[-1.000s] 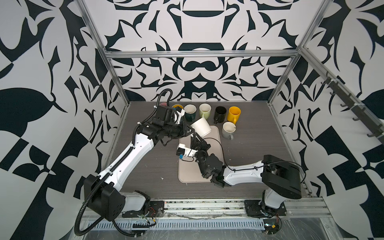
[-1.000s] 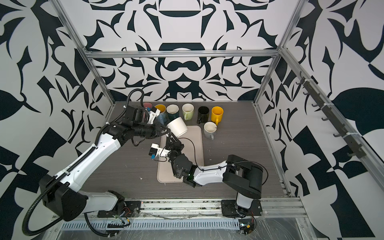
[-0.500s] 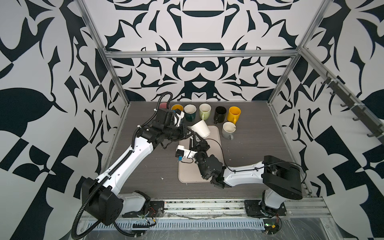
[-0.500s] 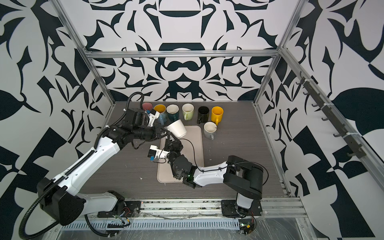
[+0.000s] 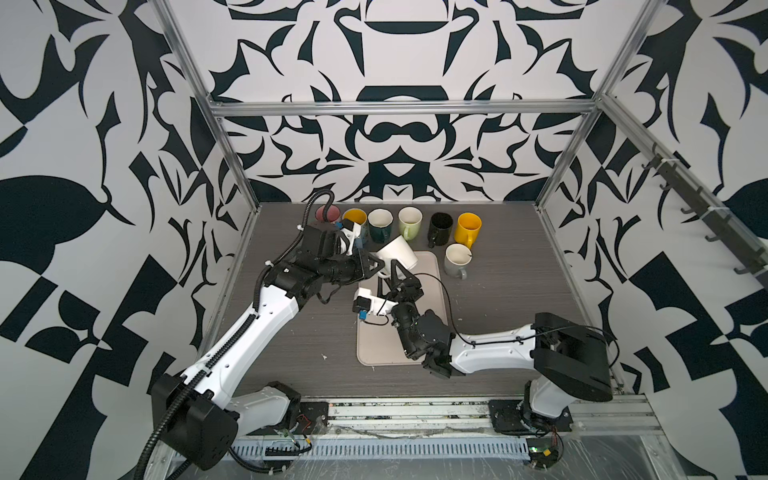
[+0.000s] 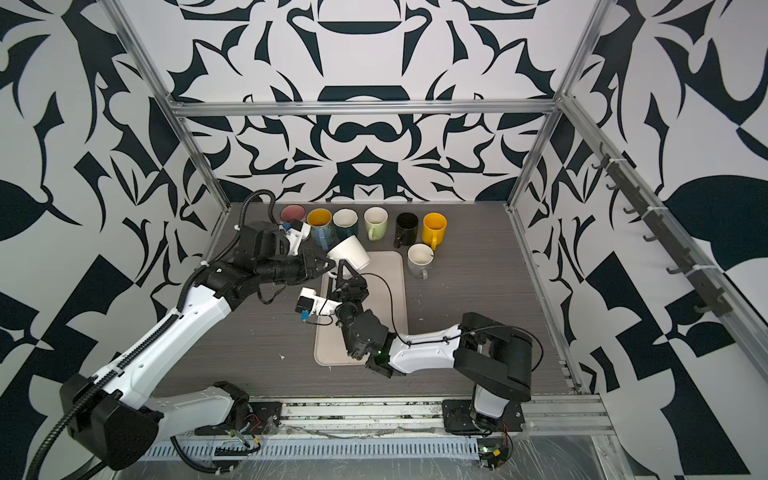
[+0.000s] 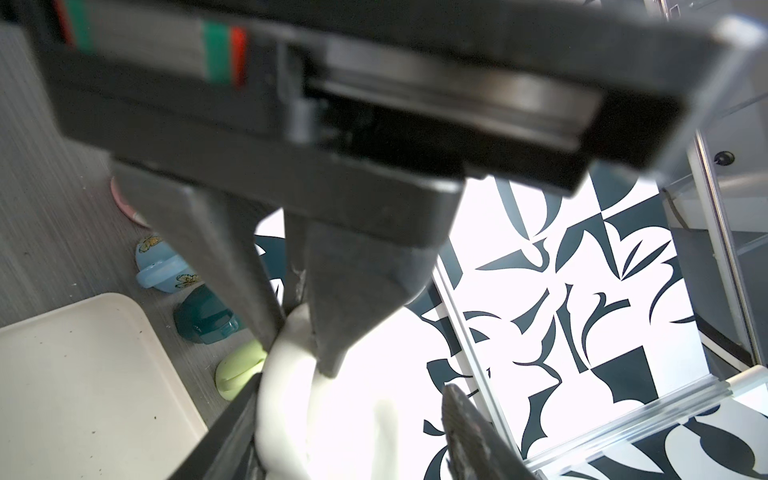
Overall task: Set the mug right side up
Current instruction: 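Grasp the white mug's handle with the left gripper while the right holds it, then carry the white mug toward the pink mug with the left gripper while the right withdraws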
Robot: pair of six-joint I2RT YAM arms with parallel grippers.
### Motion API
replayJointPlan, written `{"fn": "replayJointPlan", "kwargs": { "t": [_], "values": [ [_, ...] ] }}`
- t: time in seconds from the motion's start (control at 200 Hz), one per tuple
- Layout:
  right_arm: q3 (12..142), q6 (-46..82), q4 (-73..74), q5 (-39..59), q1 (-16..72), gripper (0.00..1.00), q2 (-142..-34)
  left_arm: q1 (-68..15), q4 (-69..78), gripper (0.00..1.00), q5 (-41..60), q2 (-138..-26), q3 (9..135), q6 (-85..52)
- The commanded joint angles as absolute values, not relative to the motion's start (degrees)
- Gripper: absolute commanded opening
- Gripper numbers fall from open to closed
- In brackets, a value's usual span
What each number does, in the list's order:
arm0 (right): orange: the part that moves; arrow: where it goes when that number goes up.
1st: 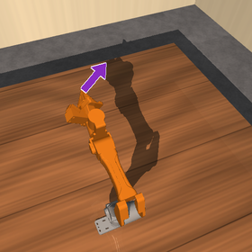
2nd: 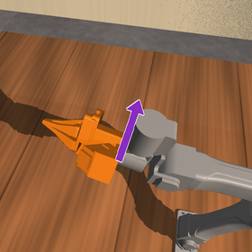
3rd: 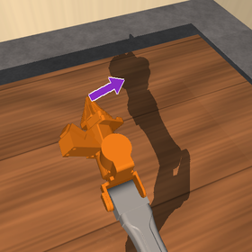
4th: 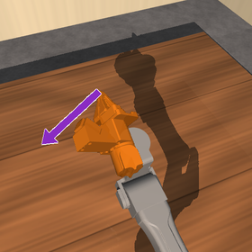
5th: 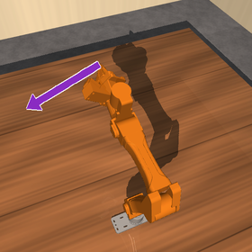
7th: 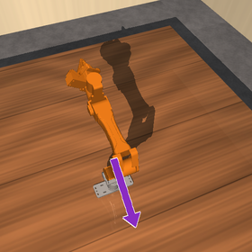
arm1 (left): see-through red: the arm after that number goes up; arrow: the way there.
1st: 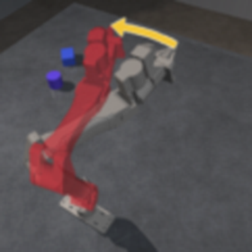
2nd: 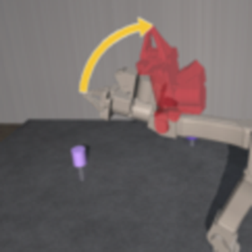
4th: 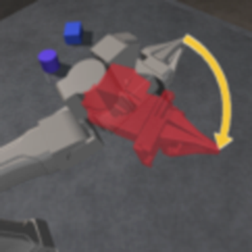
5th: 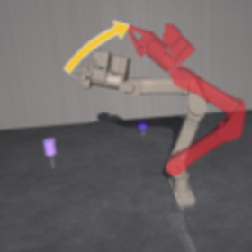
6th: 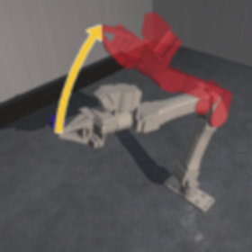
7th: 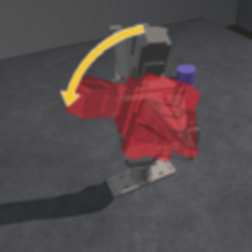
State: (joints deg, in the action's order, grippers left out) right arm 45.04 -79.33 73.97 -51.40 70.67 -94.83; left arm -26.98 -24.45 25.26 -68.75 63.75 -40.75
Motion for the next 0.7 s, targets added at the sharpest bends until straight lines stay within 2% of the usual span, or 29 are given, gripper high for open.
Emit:
{"fn": "replayJointPlan", "kwargs": {
  "t": [0.0,0.375,0.695],
  "values": [
    [45.22,-77.08,81.46,-55.61,71.34,0.62,-91.67,-24.86,-18.80,0.00,21.40,-66.74,62.47,-42.33],
    [42.42,-69.51,75.50,-59.10,72.43,0.63,-88.60,-22.70,-13.45,0.00,20.16,-63.00,59.30,-45.53],
    [38.96,-52.26,59.20,-61.77,72.51,0.63,-80.78,-21.44,-13.17,0.00,13.80,-59.65,57.52,-41.92]
  ]
}}
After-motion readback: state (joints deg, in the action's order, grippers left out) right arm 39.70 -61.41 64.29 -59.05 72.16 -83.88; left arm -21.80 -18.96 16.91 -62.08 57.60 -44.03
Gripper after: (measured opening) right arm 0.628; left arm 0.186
